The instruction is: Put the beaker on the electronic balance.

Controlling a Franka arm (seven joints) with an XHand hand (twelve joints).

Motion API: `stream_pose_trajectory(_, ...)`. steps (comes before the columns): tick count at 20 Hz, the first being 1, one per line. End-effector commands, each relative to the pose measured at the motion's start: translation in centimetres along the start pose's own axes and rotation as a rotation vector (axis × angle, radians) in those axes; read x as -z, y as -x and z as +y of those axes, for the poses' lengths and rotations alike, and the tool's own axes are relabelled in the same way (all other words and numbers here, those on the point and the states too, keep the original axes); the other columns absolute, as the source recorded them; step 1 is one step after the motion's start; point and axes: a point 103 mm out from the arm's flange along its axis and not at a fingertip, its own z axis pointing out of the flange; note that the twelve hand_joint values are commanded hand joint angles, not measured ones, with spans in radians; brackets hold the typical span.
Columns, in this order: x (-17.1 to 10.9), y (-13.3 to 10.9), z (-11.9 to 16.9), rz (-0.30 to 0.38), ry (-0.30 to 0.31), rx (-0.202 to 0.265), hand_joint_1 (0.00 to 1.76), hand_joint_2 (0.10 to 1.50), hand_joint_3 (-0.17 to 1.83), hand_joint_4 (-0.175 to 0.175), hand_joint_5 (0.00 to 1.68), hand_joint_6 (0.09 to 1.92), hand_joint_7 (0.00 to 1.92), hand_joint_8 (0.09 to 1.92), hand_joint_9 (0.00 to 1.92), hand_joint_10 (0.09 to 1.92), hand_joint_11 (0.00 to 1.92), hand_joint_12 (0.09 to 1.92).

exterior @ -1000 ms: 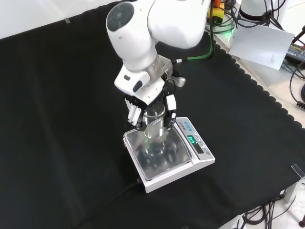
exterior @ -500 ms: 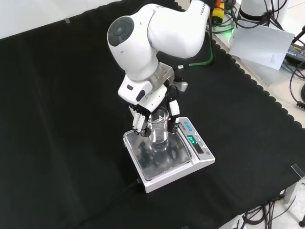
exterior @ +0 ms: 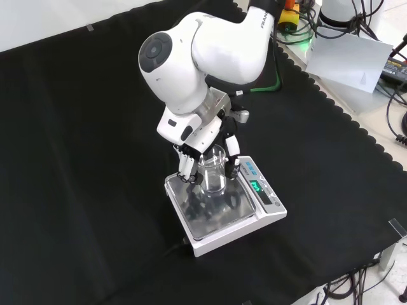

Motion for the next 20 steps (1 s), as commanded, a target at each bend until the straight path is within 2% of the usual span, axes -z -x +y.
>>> stream_pose_trajectory(1, -0.4, 0.0, 0.0, 0.006, -0.057, 0.016, 1.05, 0.63, 0.89, -0.142, 0.54, 1.35, 0.77, 1.43, 1.32, 0.89, 1.4, 0.79)
stream_pose_trajectory(4, -0.4, 0.0, -0.1, 0.009, -0.063, 0.019, 0.95, 0.56, 0.85, -0.098, 0.35, 1.15, 0.66, 1.28, 1.23, 0.74, 1.2, 0.88)
stream_pose_trajectory(8, -0.4, 0.3, -0.4, 0.013, -0.054, 0.027, 0.7, 0.57, 0.61, -0.064, 0.2, 0.65, 0.47, 1.09, 0.97, 0.7, 0.81, 1.15)
stream_pose_trajectory(10, -0.1, 0.3, -0.5, 0.017, -0.047, 0.033, 0.63, 0.59, 0.51, -0.052, 0.18, 0.39, 0.36, 1.01, 0.82, 0.72, 0.64, 1.25)
stream_pose_trajectory(12, 0.4, 0.1, -0.6, 0.022, -0.035, 0.042, 0.57, 0.6, 0.43, -0.041, 0.14, 0.21, 0.25, 0.93, 0.7, 0.73, 0.51, 1.33)
stream_pose_trajectory(15, 1.8, -0.2, -1.1, 0.031, -0.009, 0.054, 0.51, 0.62, 0.34, -0.029, 0.1, 0.09, 0.12, 0.84, 0.55, 0.75, 0.37, 1.41)
stream_pose_trajectory(20, 4.5, 0.4, -2.3, 0.036, 0.042, 0.059, 0.47, 0.63, 0.28, -0.019, 0.05, 0.09, 0.03, 0.79, 0.46, 0.77, 0.3, 1.45)
